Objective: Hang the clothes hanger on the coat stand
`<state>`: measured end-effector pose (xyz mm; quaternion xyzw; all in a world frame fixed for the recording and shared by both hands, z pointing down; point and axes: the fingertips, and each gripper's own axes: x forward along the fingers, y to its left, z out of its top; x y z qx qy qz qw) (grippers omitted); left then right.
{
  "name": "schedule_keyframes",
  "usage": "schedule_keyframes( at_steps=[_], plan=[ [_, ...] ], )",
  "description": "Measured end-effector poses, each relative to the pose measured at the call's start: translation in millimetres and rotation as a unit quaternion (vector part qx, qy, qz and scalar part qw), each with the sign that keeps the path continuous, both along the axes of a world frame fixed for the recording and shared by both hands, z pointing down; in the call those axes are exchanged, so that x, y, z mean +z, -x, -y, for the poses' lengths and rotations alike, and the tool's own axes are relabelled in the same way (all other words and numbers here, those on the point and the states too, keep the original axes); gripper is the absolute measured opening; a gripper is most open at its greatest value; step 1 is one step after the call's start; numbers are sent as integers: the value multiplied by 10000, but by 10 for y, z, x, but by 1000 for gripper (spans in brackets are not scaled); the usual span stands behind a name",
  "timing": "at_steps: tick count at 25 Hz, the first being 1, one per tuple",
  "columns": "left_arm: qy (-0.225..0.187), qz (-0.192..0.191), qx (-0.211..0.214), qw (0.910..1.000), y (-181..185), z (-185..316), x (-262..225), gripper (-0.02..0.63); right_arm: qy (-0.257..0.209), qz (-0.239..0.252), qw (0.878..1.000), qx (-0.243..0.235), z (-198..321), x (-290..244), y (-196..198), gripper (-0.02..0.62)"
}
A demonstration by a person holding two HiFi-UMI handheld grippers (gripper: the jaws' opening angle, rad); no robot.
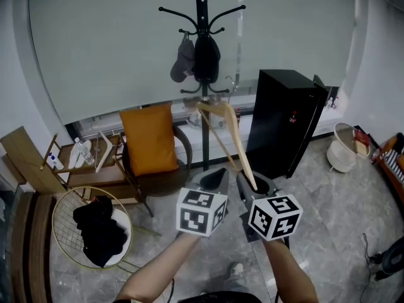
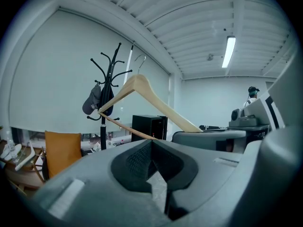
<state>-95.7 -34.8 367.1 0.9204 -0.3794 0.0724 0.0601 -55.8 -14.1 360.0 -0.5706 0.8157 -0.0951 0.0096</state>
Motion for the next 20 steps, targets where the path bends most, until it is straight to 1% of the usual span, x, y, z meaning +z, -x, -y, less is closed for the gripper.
schedule_keyframes(
  at_steps=[6,12,20],
  plan=[
    [-58,39,-117,9999,-381,425,12,5,-34,71,9999,-100,456,34,-401,35],
    [-36,52,-210,9998,-874,889,-25,5,5,122,9998,-169,920,23,-879,35],
    [33,193,-315,9993,-1426,1244,41,5,56,179,9995,-263,1299,76,-1445,35]
  ],
)
